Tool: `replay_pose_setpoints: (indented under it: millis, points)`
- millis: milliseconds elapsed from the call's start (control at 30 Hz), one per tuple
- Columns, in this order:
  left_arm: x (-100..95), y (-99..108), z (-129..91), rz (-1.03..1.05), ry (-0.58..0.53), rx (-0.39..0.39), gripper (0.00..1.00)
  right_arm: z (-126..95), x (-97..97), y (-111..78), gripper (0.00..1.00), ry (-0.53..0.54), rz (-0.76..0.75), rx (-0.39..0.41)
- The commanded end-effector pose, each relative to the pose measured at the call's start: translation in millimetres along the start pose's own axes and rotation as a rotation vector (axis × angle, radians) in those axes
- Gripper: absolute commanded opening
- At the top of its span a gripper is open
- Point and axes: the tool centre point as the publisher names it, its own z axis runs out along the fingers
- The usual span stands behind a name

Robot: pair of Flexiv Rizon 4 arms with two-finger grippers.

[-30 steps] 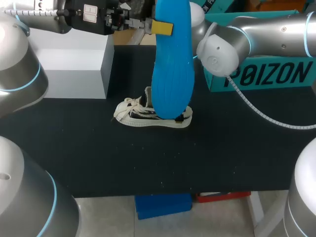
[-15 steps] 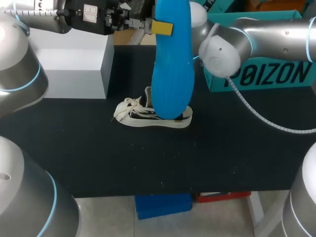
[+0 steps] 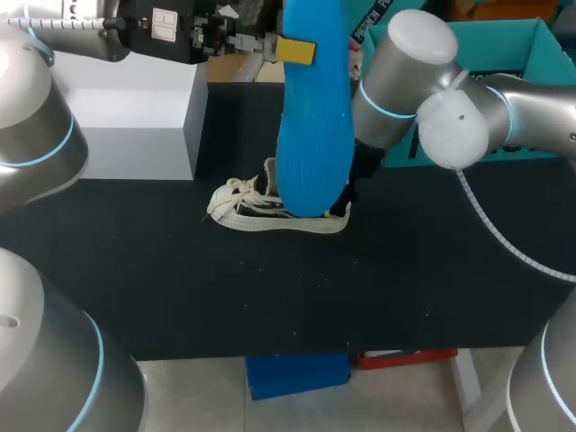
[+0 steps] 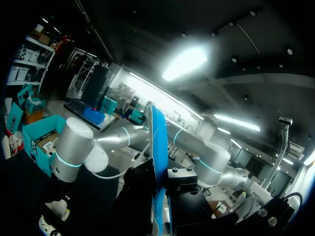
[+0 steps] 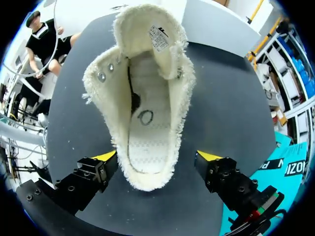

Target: Take the shoe out of the shoebox, open the shoe tongue, remove and reinsert the insole, then place the shoe into the shoebox

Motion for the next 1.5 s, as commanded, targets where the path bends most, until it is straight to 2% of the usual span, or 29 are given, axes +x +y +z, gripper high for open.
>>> replay_pose_setpoints:
  millis: [33, 200, 400, 900, 1300, 1400, 1500]
  points:
    - [0.0, 0, 1, 0.000, -0.003, 0.001, 0.00, 4, 0.6, -9.3, 1.00, 0.010, -0.006, -0.385]
    - [0.0, 0, 1, 0.000, -0.003, 0.001, 0.00, 9, -0.5, -8.3, 1.00, -0.002, -0.005, -0.534]
    - [0.0, 0, 1, 0.000, -0.003, 0.001, 0.00, 16, 1.0, -10.0, 1.00, -0.006, 0.000, -0.615]
    - [0.0, 0, 1, 0.000, -0.003, 0.001, 0.00, 24, 5.1, -16.8, 1.00, 0.021, 0.009, -0.623]
    - [0.0, 0, 1, 0.000, -0.003, 0.001, 0.00, 37, 7.8, -16.4, 1.00, 0.046, 0.027, -0.660]
    - [0.0, 0, 1, 0.000, -0.003, 0.001, 0.00, 36, 7.8, -17.1, 1.00, 0.046, 0.027, -0.650]
    - [0.0, 0, 1, 0.000, -0.003, 0.001, 0.00, 27, 7.6, -20.8, 1.00, 0.051, 0.024, -0.597]
